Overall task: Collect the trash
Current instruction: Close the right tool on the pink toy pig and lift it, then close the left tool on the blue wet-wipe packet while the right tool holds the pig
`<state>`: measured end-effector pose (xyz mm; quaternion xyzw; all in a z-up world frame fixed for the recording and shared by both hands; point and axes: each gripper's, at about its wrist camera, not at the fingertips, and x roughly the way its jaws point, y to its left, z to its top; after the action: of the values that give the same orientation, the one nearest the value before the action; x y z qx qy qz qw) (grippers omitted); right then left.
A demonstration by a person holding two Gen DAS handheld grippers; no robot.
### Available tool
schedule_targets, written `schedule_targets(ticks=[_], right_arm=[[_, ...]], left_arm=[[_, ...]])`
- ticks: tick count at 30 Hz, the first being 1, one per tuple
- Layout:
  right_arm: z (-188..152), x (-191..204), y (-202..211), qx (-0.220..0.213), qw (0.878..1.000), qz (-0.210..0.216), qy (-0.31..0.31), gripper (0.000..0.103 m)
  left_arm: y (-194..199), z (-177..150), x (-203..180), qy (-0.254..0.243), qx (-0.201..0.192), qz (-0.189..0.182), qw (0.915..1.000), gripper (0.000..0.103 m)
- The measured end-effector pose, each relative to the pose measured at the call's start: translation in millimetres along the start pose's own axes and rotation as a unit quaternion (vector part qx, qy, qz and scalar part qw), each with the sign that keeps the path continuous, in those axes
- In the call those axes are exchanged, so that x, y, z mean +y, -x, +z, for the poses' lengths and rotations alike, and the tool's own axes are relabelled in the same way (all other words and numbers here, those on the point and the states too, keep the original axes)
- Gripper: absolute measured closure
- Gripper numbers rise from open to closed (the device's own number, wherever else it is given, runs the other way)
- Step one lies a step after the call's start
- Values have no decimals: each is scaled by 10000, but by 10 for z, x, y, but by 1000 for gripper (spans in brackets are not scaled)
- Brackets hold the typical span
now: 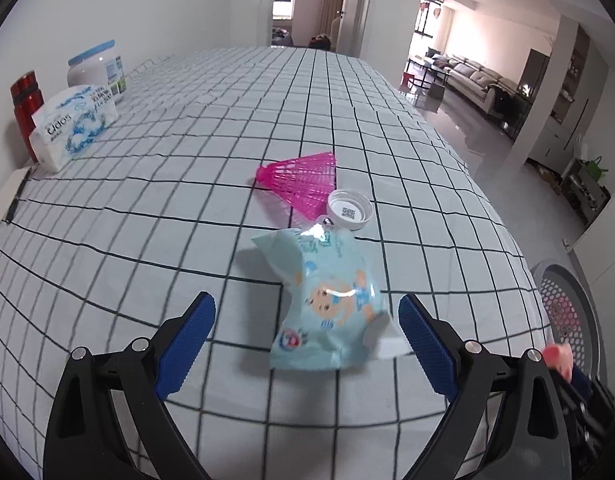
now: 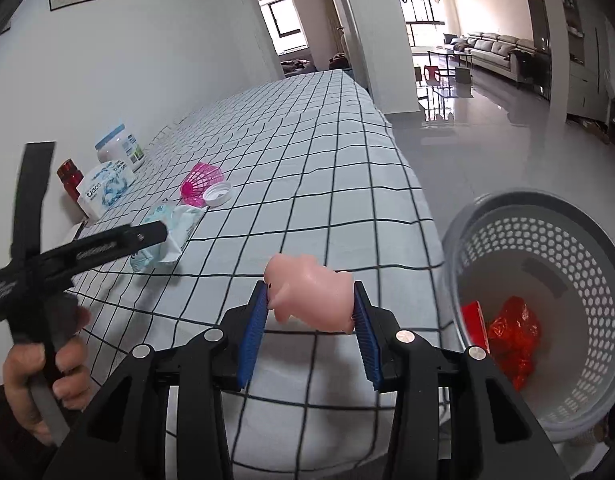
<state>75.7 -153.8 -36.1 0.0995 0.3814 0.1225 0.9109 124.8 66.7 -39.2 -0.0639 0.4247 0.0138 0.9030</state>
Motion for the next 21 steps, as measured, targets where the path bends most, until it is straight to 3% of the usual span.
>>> schedule_targets(ticks=[4, 8, 16, 21], right_arm=[[-44, -85, 59, -43, 9999, 23, -124, 62], [-87, -183, 132, -95, 9997, 1, -207, 62], [-143, -376, 209, -193, 9990, -58, -404, 62], [-162, -591, 342, -315, 9977, -232, -558, 62]], left_arm=[[-149, 33, -87, 8, 103, 145, 9998, 13], [-191, 33, -113, 8, 199, 126, 9997, 38], [-7, -57, -220, -253, -3, 132, 9996, 41], [234, -129, -496, -606, -183, -127, 9979, 41]])
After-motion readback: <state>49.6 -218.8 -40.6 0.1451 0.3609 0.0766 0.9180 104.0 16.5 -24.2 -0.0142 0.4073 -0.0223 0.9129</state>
